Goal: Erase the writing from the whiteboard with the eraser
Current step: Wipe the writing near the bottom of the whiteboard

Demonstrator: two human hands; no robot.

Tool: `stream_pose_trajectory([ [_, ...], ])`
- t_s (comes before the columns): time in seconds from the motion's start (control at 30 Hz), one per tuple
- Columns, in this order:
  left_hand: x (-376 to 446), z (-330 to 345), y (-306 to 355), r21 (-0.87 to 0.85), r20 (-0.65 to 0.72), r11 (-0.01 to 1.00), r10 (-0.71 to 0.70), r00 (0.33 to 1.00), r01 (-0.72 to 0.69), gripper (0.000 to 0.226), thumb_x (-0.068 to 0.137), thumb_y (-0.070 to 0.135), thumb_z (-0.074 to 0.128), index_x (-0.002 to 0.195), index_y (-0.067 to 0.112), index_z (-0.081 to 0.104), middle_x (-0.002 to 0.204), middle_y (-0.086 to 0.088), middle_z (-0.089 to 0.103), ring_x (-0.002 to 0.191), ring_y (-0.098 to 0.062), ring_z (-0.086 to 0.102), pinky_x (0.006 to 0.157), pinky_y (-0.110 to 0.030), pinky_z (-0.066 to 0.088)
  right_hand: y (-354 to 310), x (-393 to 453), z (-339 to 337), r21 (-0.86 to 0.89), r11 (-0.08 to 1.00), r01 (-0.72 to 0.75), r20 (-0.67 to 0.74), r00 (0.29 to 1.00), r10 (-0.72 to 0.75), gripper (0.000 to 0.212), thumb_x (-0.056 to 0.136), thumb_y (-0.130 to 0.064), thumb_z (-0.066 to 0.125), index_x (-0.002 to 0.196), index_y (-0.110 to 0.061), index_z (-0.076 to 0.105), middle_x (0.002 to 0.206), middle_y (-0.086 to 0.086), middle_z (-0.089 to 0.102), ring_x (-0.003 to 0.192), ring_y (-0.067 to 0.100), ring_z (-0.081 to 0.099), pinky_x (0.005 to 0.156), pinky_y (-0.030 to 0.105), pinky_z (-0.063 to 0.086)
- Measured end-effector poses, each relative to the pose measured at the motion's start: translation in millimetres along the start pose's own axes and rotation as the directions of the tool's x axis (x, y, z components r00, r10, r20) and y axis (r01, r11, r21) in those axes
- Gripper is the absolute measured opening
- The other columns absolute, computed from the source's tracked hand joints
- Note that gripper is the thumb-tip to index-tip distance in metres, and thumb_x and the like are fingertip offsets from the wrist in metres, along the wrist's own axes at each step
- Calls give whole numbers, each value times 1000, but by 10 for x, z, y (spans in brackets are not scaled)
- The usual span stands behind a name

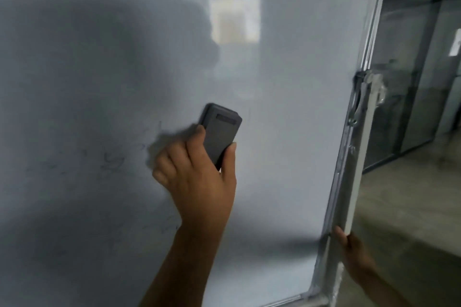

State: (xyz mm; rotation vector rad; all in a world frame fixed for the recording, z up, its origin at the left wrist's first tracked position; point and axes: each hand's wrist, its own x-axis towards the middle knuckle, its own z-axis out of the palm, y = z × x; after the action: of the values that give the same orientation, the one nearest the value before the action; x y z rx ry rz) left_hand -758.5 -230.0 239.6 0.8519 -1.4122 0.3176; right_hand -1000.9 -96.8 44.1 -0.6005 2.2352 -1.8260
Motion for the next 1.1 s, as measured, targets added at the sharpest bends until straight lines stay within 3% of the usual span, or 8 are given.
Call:
stream_pose_trajectory([
  [0.13,31,-161,167,-63,182,998,-11,983,23,49,70,36,76,102,2,61,90,-18,58,85,-32,50,72,-38,39,265,82,72,15,978,-207,-130,970,207,42,90,-55,58,68,-18,61,63,9,47,57,11,41,85,48,40],
  [0.2,-66,-251,235,-91,324,994,-23,946,55,44,68,33,80,96,4,64,86,-12,60,79,-30,56,65,-33,45,535,40,233,17,946,-324,-169,931,323,62,66,-86,50,89,-31,64,83,23,58,74,11,56,88,54,42],
  [0.27,-115,-362,347,-120,467,978,-94,879,168,45,65,32,83,95,7,62,87,-6,60,79,-23,57,59,-25,43,12,-415,306,23,899,-438,-134,889,437,73,68,-69,47,113,-13,57,103,27,58,98,37,59,86,48,43],
  [0.37,-72,-529,553,-143,578,886,-288,764,442,44,70,32,80,100,13,55,90,3,55,75,-13,57,56,-14,40,-1275,-1184,242,203,845,-495,219,864,453,54,90,-53,45,102,-2,59,96,18,66,93,36,63,81,40,47],
  [0.47,40,-667,744,-41,715,592,-545,438,805,45,79,36,74,112,20,46,93,7,59,81,-11,62,68,-25,52,-1897,-1602,196,350,682,-642,622,704,343,66,98,-58,30,107,-7,70,101,19,72,93,31,68,81,40,51],
  [0.73,253,-970,838,54,905,-241,-398,-149,969,25,92,22,57,100,1,67,93,-18,73,91,-33,69,79,-41,53,-2560,-1882,18,556,734,-390,389,902,185,46,82,-47,62,114,-13,68,105,9,73,103,22,68,85,37,54],
  [0.93,231,-993,784,174,957,-320,-167,-236,931,40,93,42,54,122,17,64,121,-3,67,121,-19,56,113,-42,30,-2804,-1643,-28,506,817,-276,276,949,150,25,82,-19,73,105,-15,63,94,-1,72,97,18,67,75,27,49],
  [1.1,264,-780,963,149,913,-459,-276,-300,876,40,91,43,56,113,11,66,111,-10,69,108,-24,60,97,-39,39,-3060,-1016,-34,245,944,223,-64,975,-213,40,76,-20,80,107,-20,55,103,-10,54,93,5,56,72,11,49],
])
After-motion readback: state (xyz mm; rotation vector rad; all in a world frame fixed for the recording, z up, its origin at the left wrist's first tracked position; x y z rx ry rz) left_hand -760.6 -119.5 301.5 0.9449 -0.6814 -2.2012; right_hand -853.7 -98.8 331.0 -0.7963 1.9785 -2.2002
